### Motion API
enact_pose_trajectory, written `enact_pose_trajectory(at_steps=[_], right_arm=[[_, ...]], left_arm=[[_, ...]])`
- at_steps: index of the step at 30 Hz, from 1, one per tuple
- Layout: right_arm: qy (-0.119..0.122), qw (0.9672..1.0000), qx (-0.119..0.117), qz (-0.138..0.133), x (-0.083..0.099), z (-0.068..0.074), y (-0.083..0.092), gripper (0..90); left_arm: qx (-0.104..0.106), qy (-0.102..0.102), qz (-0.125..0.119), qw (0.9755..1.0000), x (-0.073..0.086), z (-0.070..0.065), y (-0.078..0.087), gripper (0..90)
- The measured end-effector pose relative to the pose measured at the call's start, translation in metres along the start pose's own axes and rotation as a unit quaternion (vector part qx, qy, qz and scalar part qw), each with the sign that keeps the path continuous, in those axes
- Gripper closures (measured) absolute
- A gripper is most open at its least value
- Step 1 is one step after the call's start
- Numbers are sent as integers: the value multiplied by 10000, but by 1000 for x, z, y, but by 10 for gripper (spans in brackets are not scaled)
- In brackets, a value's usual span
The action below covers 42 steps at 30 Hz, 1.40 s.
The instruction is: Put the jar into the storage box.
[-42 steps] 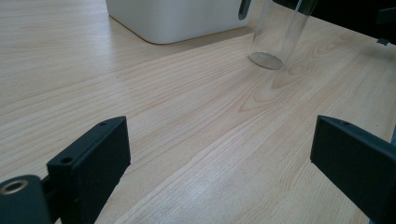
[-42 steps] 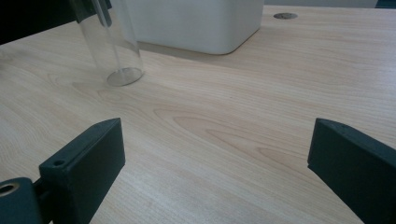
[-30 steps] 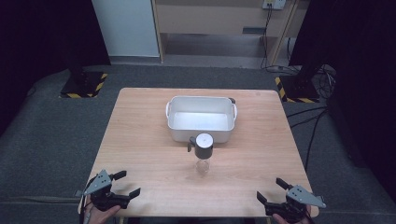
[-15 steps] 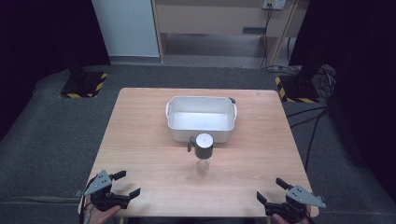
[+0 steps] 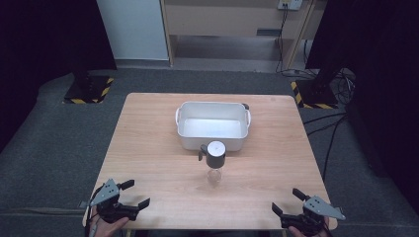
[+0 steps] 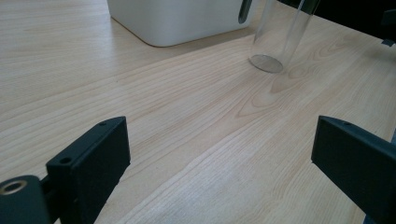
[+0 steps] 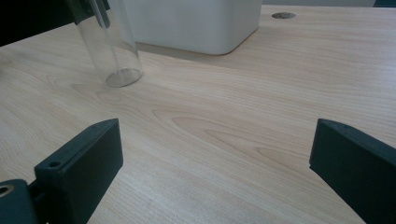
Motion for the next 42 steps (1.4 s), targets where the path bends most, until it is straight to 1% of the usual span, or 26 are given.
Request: enact_pose_trajectory(at_steps=[6,11,18,21,25,33,38,42], right_arm=[[13,10000,-32,13,0,1,0,22],[18,10000,-55,5,0,1,0,21],[43,9999,-103,41,1,3,-1,22],[42,9999,-108,30,1,3,-1,22],[48,9999,-118,27,0,3,-1,23],[49,9999,-125,21,0,3,-1,23],[49,9999,-130,7,0,3,0,24],[53,9999,-145,16,0,4,-1,29]], left_arm=[[95,-128,-1,9999,-13,-7,-6,32],[209,-295,-13,9993,-28,-14,-12,32],[399,-414,-63,9983,-48,-21,-20,32],[435,-472,-63,9979,-55,-22,-24,31],[543,-477,-63,9974,-64,-23,-30,31],[700,-590,-92,9958,-83,-30,-41,31],[780,-664,-84,9947,-92,-34,-49,31],[911,-637,-101,9938,-99,-36,-54,31]])
Point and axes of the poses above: each handheld gripper's, and its own axes: y roughly backward along the jaws, x roughly out of its underside, z roughly to its left, the point moved 6 cm from there along -y, roughly forward along the jaws, and after that the axes turned 5 degrees about -z, right-handed, at the moved point
